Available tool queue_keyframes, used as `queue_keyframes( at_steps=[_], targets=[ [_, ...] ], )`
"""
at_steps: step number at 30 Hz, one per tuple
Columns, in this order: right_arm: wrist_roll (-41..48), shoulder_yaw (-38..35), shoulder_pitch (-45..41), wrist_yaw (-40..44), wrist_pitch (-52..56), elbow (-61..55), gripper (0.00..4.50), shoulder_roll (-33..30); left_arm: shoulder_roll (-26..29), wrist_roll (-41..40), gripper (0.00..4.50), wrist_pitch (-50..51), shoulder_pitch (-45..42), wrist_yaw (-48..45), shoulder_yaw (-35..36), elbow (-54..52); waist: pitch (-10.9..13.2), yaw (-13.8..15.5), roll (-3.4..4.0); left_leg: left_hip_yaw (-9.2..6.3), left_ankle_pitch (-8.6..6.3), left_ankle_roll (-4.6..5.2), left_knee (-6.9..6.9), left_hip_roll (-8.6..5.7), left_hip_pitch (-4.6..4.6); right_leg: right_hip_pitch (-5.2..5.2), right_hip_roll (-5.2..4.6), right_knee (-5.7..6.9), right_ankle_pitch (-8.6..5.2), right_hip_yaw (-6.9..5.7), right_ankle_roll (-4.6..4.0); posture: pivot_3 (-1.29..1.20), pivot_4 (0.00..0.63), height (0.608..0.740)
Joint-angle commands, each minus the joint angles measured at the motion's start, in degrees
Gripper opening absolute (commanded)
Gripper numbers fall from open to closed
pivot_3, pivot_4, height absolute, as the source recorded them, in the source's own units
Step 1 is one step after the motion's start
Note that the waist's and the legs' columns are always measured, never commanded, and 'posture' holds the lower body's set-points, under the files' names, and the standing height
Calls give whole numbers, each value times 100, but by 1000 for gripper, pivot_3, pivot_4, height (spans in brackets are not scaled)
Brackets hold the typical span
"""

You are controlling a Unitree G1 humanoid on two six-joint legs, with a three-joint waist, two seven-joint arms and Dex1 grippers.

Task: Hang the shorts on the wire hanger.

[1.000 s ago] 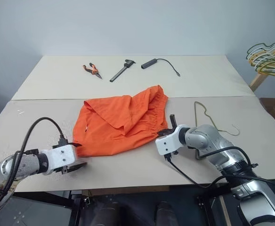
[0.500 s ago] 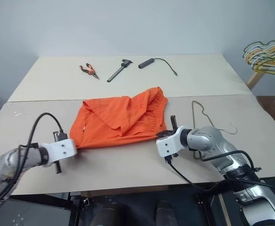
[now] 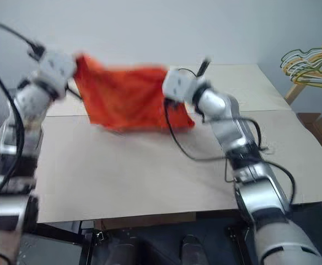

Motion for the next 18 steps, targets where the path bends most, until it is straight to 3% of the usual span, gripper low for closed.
queue_keyframes(
  at_steps=[1,4,6,10,14,18],
  targets=[
    [-155,-367,-174,-1466,-1146,291,0,-90,89,320,17,-1559,-303,1024,42,524,-41,-24,-4,8,-1,-3,-14,-4,-16,-31,-5,2,-2,5,2,49,63,740],
    [-218,-134,407,-1331,-2191,219,0,-361,282,158,17,-2547,499,314,-210,5,-183,-131,4,38,-10,3,-95,-18,-16,-91,-27,4,-2,-3,2,35,66,740],
    [-244,93,892,-905,-2739,180,0,-624,469,-461,17,-2810,1327,-765,-346,-688,-210,-224,7,47,-30,19,-106,-17,-13,-95,-30,2,-2,-19,2,27,72,740],
    [240,710,1924,925,-3927,208,0,-1378,1661,-2397,17,-1826,3758,-3615,-578,-3061,-202,-504,9,95,-60,56,-92,-18,-33,-105,-46,-54,-12,-16,19,17,83,740],
    [1004,1009,2451,2431,-4420,108,0,-1768,2650,-3131,17,-1090,5332,-4763,-133,-4267,-173,-696,17,112,-65,65,-70,2,-38,-104,-36,-80,-24,9,37,15,89,740],
    [1496,1272,2720,3784,-4409,-82,0,-2004,3419,-3748,17,-65,6741,-5606,765,-5206,-131,-716,30,110,-115,152,-72,22,104,29,-15,-91,-18,35,22,15,90,740]
  ],
)
